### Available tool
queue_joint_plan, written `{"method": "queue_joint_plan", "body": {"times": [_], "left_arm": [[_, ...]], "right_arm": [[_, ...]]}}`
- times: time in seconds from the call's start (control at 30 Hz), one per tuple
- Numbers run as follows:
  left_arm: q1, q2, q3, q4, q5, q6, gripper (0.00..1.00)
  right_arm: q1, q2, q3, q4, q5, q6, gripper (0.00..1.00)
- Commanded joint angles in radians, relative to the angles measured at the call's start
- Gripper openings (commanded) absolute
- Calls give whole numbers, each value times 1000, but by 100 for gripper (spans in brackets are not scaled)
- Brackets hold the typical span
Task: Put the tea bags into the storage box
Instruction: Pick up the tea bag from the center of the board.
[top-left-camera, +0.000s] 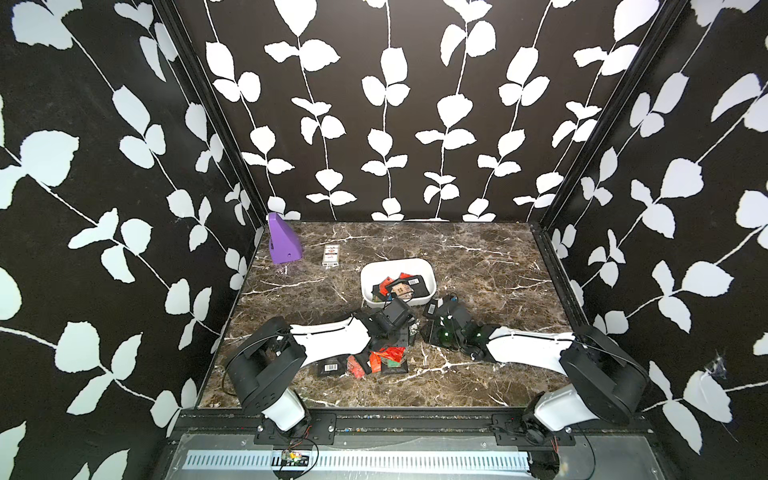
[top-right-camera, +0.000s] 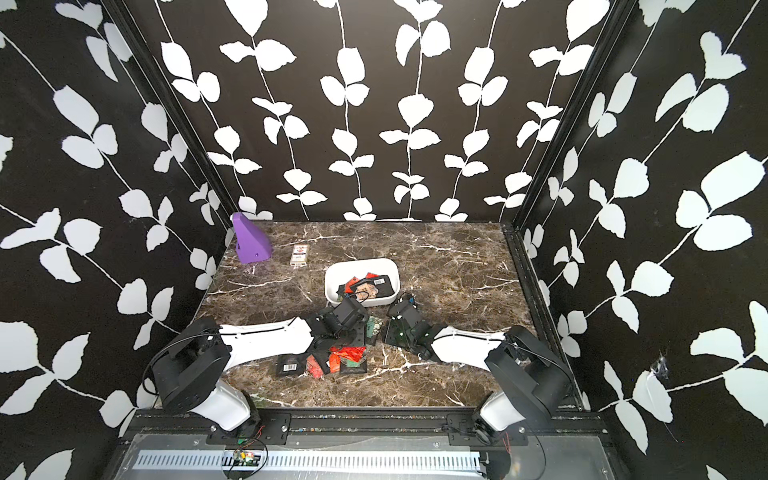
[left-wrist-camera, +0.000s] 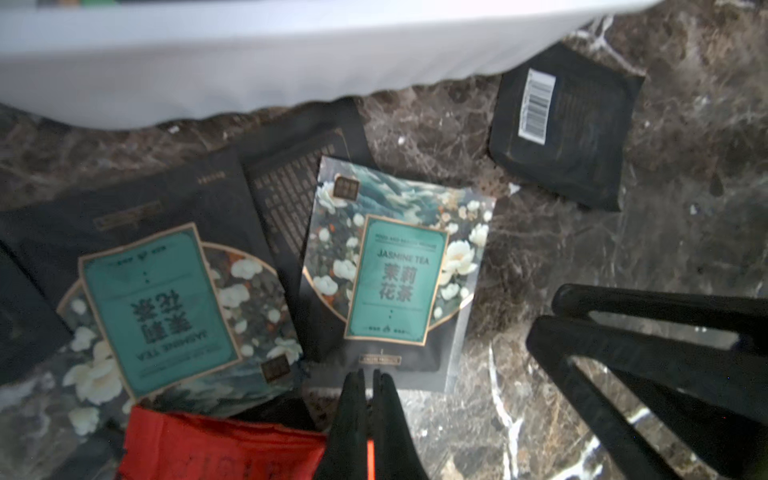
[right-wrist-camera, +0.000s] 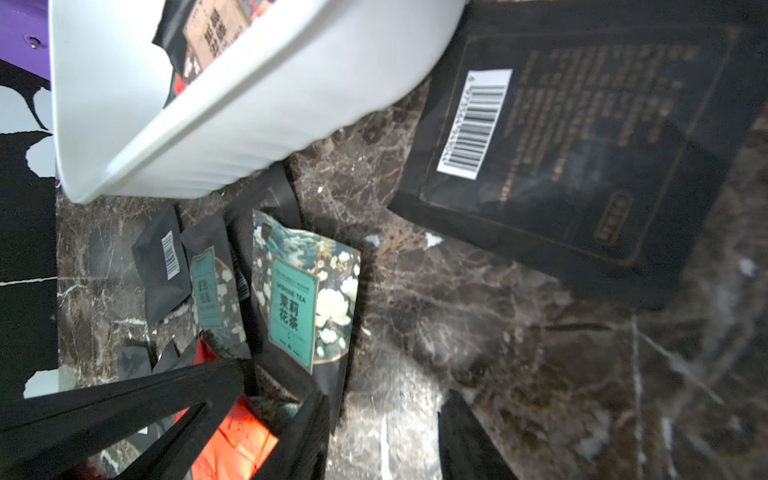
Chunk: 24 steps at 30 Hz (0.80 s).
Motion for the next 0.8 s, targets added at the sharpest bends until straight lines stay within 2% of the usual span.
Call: {"method": "queue_joint_plan", "body": {"times": [0.0,0.77], "left_arm": [[8,18,6,20,-2,9,0],[19,84,-22,27,16,-52,0]], "right_arm": [[7,21,37,44,12,0,45],[6,168,89,110,4,32,42]]}}
